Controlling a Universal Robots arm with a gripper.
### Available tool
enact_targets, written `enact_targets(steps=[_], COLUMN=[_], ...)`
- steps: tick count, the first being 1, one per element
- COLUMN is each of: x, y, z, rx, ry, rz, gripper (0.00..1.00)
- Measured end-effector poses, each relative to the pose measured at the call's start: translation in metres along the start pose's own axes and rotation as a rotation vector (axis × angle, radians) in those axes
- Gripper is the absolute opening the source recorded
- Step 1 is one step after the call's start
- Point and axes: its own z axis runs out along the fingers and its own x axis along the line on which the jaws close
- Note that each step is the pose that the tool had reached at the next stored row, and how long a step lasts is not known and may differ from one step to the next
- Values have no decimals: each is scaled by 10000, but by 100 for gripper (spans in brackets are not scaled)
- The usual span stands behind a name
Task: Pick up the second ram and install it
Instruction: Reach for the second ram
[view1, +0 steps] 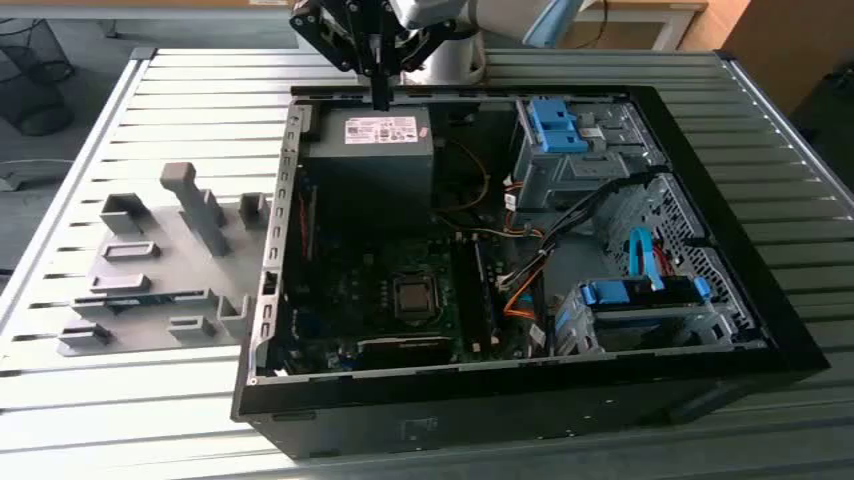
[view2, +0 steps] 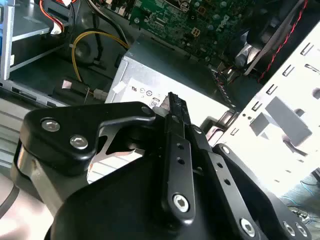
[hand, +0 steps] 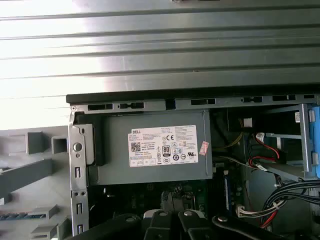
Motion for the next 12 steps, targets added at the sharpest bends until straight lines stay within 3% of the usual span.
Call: enact_targets(steps=[12], x=[21], y=[-1], z=[0], rx=[0], ry=[0], rz=[0], gripper=[10])
